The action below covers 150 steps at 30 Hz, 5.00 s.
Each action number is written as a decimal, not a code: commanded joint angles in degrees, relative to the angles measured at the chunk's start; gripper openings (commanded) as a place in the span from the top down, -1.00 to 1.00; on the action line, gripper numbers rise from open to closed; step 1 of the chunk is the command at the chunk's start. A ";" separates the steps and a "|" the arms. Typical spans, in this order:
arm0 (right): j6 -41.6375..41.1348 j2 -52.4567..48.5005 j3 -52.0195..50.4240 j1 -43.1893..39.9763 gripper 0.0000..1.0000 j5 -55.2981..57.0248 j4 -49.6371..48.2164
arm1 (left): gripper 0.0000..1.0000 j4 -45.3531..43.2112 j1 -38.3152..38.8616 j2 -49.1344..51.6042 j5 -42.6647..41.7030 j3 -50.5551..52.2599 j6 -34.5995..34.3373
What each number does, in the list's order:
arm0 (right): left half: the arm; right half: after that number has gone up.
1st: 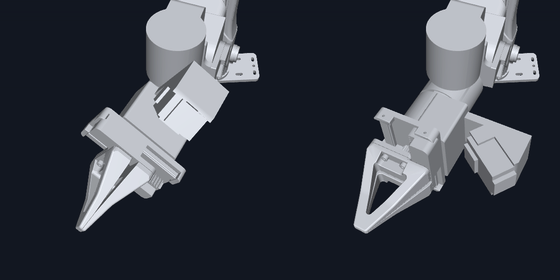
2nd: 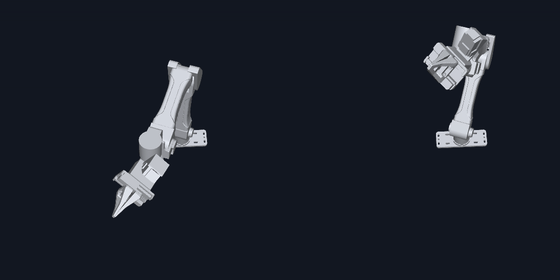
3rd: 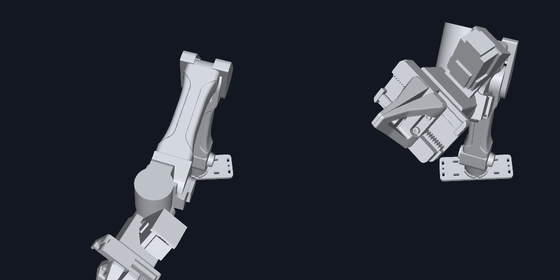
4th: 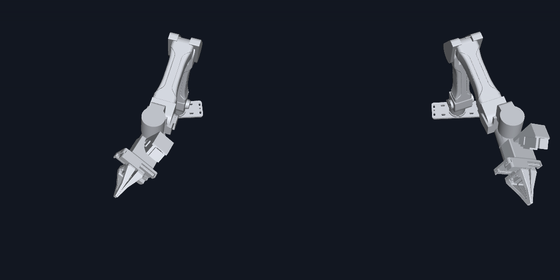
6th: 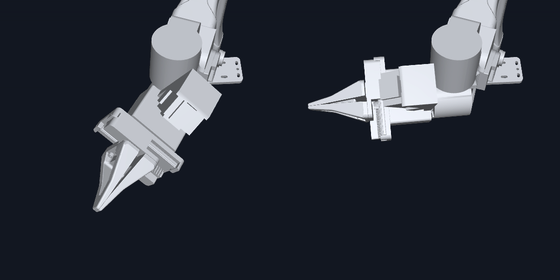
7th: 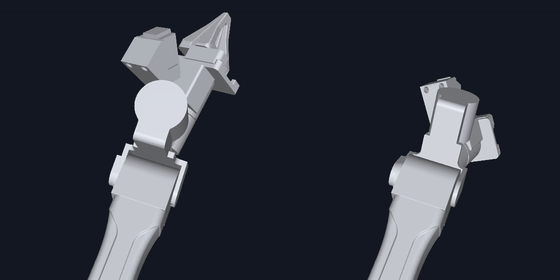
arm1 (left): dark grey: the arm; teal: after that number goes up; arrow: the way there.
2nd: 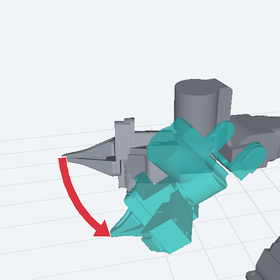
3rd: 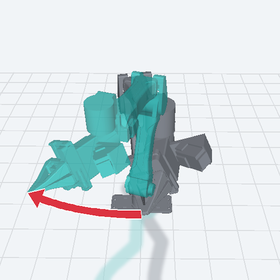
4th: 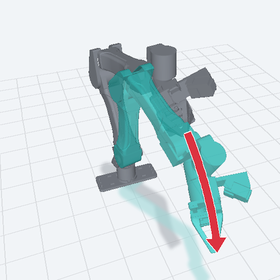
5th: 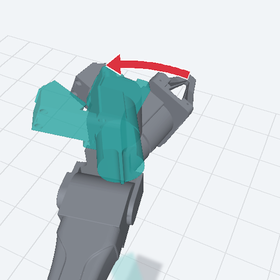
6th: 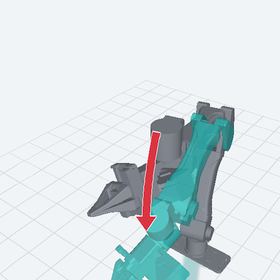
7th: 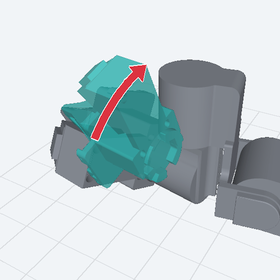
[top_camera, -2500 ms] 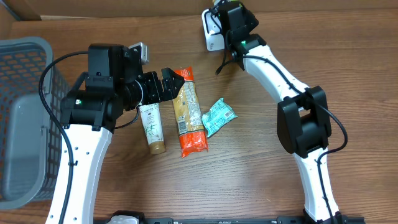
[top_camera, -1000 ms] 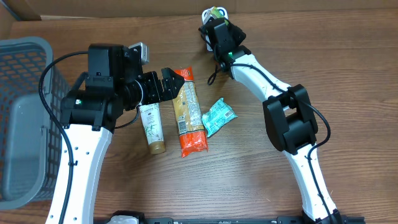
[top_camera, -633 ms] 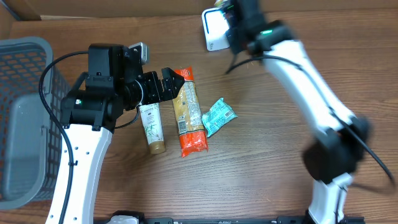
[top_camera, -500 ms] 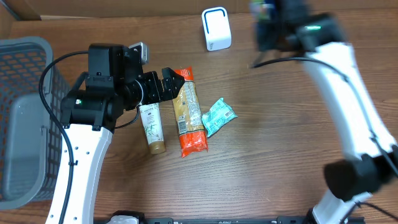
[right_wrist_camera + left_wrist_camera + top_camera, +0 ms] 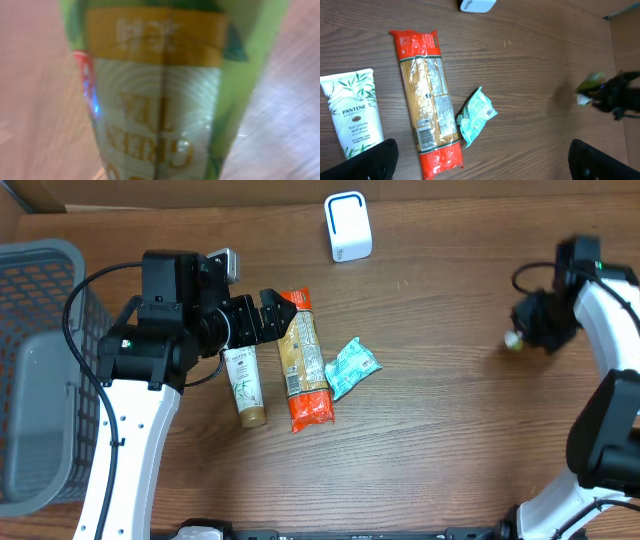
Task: Scan the item barcode
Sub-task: 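Move the tea pouch to the table's right edge and release, then reach the right gripper to the mint-green packet and grasp it, then lift the mint-green packet and carry it to the white scanner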
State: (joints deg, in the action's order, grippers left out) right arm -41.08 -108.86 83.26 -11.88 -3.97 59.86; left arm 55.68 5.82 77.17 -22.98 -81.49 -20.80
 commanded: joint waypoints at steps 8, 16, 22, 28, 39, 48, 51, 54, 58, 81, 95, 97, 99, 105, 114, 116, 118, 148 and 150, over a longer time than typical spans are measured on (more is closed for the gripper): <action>-2.78 1.09 -10.14 -3.15 -0.21 -0.02 -8.11 | -0.99 -0.22 0.20 0.42 -0.79 -1.16 1.09; 9.53 1.62 -1.33 -2.91 -0.65 -8.70 2.27 | -0.99 -0.22 0.20 0.42 -0.79 -1.16 1.09; 25.18 2.03 13.99 4.31 -0.82 -12.90 15.10 | -0.99 -0.22 0.20 0.42 -0.79 -1.16 1.09; 27.98 1.60 13.97 16.00 -0.95 -13.33 12.04 | -0.99 -0.22 0.20 0.42 -0.79 -1.16 1.09; 0.63 1.09 1.33 36.06 -0.08 -16.11 -8.28 | -0.99 -0.22 0.20 0.42 -0.79 -1.16 1.09; -5.68 1.03 -8.68 45.75 0.06 -14.93 -26.08 | -0.99 -0.22 0.20 0.42 -0.79 -1.16 1.09; -5.66 0.87 -10.67 48.46 0.05 -12.96 -30.71 | -1.00 -0.22 0.20 0.42 -0.79 -1.16 1.09; -5.64 0.04 -10.69 49.83 0.05 -10.60 -30.93 | -0.99 -0.22 0.20 0.42 -0.79 -1.16 1.09; -3.63 -1.90 -10.69 50.45 0.06 -9.62 -30.60 | -1.00 -0.22 0.20 0.42 -0.79 -1.16 1.11; 19.08 -2.91 -4.92 29.94 -0.26 -22.18 -6.40 | -1.00 -0.20 0.20 0.42 -0.79 -1.16 1.09; 43.21 -3.96 -4.57 26.67 -0.77 -19.26 -22.05 | -0.99 -0.22 0.20 0.42 -0.79 -1.16 1.09; 44.83 -5.44 -3.28 27.61 -0.77 -19.15 -22.73 | -0.99 -0.22 0.20 0.42 -0.79 -1.16 1.09; 47.01 -7.96 -0.98 28.48 -0.75 -19.06 -21.29 | -0.99 -0.22 0.20 0.42 -0.76 -1.16 1.09; 48.65 -11.52 1.40 28.20 -0.64 -19.12 -17.07 | -0.99 -0.22 0.20 0.42 -0.79 -1.16 1.11; 50.58 -12.87 0.68 28.63 -0.50 -22.58 -14.93 | -0.99 -0.20 0.20 0.42 -0.79 -1.16 1.09; 50.56 -13.70 0.68 29.20 -0.42 -23.17 -15.23 | -0.99 -0.22 0.20 0.42 -0.79 -1.16 1.09; 50.34 -14.67 0.68 29.94 -0.25 -23.12 -15.45 | -0.99 -0.20 0.20 0.42 -0.79 -1.16 1.09; 36.04 14.71 2.64 21.77 0.92 -35.91 -10.05 | -0.99 -0.22 0.20 0.42 -0.79 -1.16 1.09; 34.47 18.60 2.62 22.16 0.92 -33.40 -10.73 | -0.99 -0.22 0.20 0.42 -0.79 -1.16 1.09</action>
State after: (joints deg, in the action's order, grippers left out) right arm -2.72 -97.84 84.25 9.37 -40.42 50.00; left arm 55.66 5.82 77.19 -22.98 -81.49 -20.80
